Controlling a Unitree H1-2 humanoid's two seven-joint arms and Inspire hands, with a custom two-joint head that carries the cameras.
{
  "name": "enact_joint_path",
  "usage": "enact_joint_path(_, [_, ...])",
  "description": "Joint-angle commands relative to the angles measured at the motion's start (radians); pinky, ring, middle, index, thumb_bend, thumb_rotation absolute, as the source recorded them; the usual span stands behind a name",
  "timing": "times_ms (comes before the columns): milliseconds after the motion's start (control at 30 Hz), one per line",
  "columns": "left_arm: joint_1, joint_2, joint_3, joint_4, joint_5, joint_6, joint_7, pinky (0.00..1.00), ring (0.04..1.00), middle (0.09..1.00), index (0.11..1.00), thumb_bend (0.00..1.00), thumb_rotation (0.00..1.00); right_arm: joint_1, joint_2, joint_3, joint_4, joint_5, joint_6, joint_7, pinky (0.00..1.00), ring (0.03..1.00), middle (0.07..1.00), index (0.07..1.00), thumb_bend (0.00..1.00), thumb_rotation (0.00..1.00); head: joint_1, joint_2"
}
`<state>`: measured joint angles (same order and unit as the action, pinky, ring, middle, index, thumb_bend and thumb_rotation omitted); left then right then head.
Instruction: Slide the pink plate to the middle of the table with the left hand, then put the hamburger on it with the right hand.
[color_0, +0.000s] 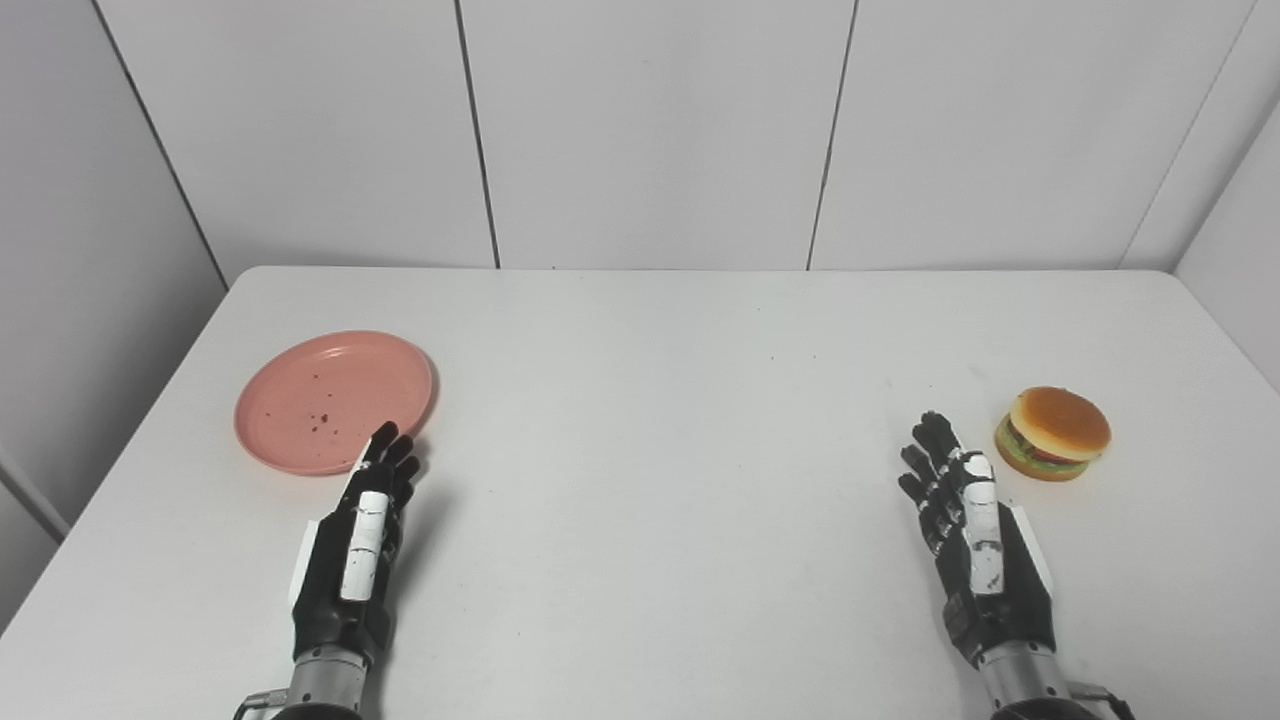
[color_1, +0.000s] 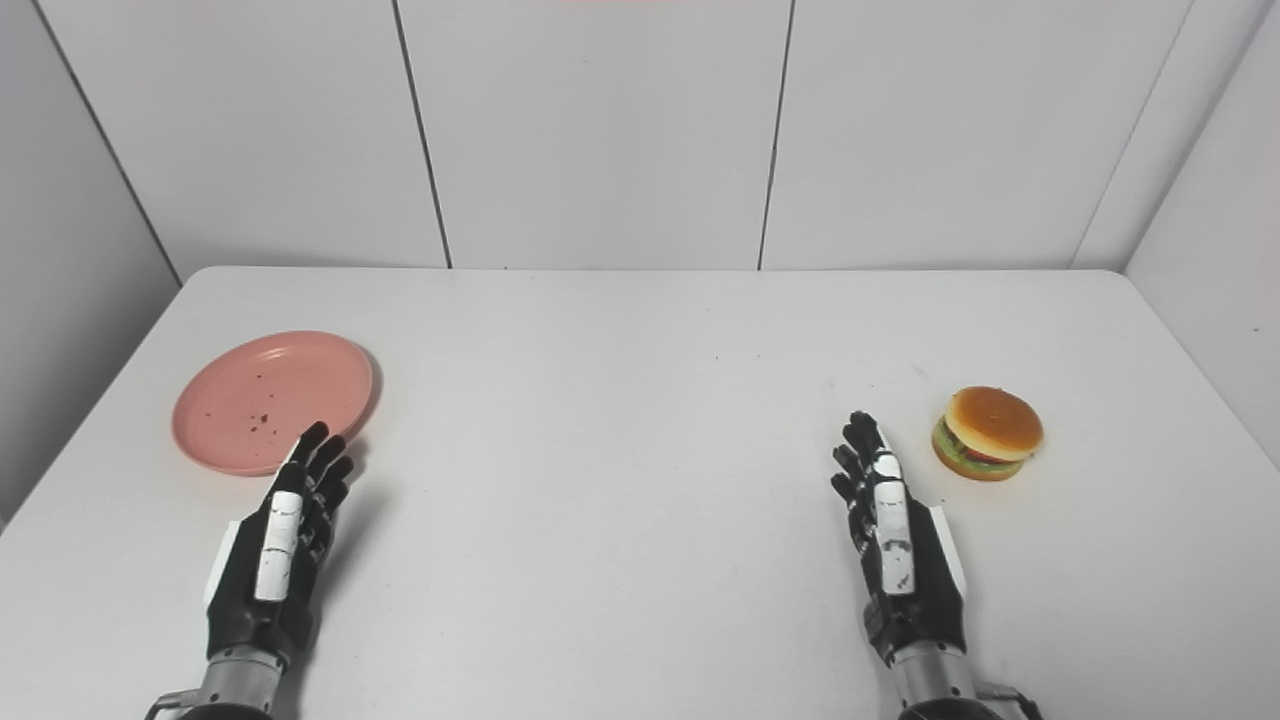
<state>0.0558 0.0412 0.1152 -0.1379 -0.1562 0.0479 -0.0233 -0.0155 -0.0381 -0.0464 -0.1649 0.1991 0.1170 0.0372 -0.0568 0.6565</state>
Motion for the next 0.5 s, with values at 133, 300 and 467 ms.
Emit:
enact_joint_path(133, [-0.021, 0.005, -0.011, -0.016, 0.001, -0.007, -0.009, 0.98, 0.945, 0.941, 0.908, 0.83, 0.87, -0.019, -0.003, -0.002, -0.037, 0.007, -0.014, 0.012, 0.97, 0.961, 0.962, 0.943, 0.84, 1.0, 0.002, 0.001])
enact_joint_path(300, [-0.022, 0.006, -0.012, -0.016, -0.004, -0.006, -0.011, 0.99, 0.949, 0.945, 0.908, 0.82, 0.87, -0.02, -0.005, -0.002, -0.034, 0.006, -0.011, 0.012, 0.97, 0.958, 0.96, 0.942, 0.84, 1.0, 0.0, 0.0])
enact_joint_path(467, [-0.022, 0.014, -0.015, -0.012, -0.002, -0.003, -0.016, 0.99, 0.951, 0.949, 0.915, 0.81, 0.88, -0.021, -0.001, -0.001, -0.034, 0.008, -0.006, 0.011, 0.98, 0.959, 0.962, 0.946, 0.83, 1.0, -0.003, 0.0])
